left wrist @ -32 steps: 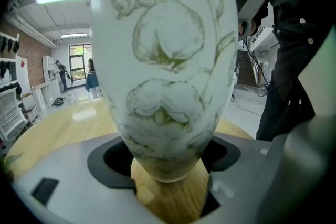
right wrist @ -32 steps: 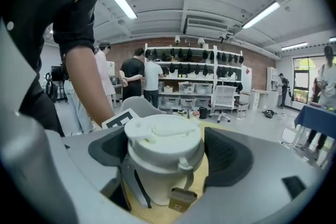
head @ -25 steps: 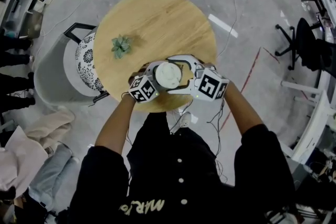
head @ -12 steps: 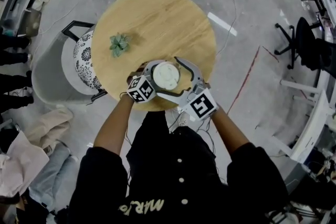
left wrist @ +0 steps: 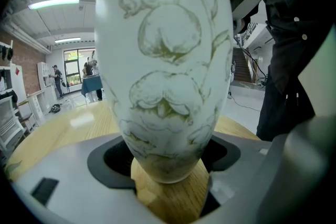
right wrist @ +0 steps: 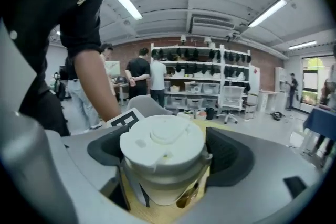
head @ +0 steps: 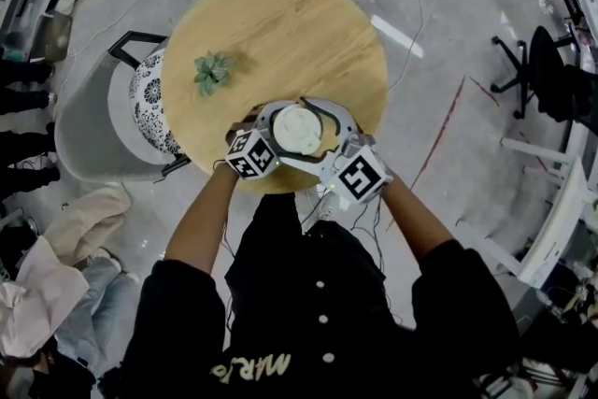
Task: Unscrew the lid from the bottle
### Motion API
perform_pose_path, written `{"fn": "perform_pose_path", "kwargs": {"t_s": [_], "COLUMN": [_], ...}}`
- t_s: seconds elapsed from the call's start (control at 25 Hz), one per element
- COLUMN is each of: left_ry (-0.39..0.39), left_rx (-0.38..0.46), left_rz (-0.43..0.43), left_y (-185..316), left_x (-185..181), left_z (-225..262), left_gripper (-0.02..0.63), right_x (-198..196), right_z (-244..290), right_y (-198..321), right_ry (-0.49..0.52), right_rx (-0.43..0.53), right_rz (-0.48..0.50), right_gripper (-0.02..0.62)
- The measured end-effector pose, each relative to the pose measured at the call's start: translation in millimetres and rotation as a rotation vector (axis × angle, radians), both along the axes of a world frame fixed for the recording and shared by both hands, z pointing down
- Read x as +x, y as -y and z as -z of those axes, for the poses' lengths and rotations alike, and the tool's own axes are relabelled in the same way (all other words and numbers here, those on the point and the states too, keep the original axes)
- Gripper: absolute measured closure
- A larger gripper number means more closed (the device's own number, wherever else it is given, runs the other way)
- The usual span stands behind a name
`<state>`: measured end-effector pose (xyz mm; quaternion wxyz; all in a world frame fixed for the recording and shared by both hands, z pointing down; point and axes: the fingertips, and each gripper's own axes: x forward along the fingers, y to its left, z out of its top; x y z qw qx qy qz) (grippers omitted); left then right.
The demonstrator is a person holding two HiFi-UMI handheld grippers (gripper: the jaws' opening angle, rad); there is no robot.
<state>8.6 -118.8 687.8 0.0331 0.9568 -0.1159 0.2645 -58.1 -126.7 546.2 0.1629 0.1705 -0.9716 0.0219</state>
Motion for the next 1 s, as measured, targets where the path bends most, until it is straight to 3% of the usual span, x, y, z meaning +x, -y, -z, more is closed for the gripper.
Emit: {"fn": "perform_pose_path", "kwargs": {"t_s": [0.2, 0.32, 0.44, 0.6, 0.76, 0.88, 1.0], "left_ry": [0.006, 0.004, 0.009, 0.022, 0.025, 0.026, 0.026], "left_rx": [0.014, 0.003, -0.005, 0.011, 0.016, 0.017, 0.007], "left_rz": [0.01, 0.02, 0.013, 0.0, -0.001, -0.001, -0.006], "left_y": [0.9, -0.5, -2.0, -1.3, -1.3, -2.0, -3.6], "left_x": [-0.1, 0.1, 0.1, 0.5, 0.1, 0.5, 0.9], "left_z": [-3.0, -0.5, 0.1, -4.0, -3.7, -3.3, 0.3], "left_gripper": [0.245, 0.245, 0.245, 0.245, 0.245, 0.245, 0.245], "right_x": [-1.7, -0.4, 0.3, 5.5, 9.7, 10.2, 7.9], "right_z": [-5.3, -6.8, -6.8, -5.4, -1.6, -4.2, -2.4], "right_y": [-11.6, -16.1, -12.9, -6.4, 1.3, 4.1, 2.4], "right_ry": [-0.107, -0.141, -0.152, -0.089, -0.049, -0.06, -0.031], "right_rx": [-0.023, -0.024, -0.014, -0.034, -0.049, 0.01, 0.023], "right_rz": [0.361, 0.432, 0.344, 0.054, -0.216, -0.284, -0.236], "right_gripper": [0.13, 0.13, 0.126, 0.082, 0.079, 0.107, 0.116]}}
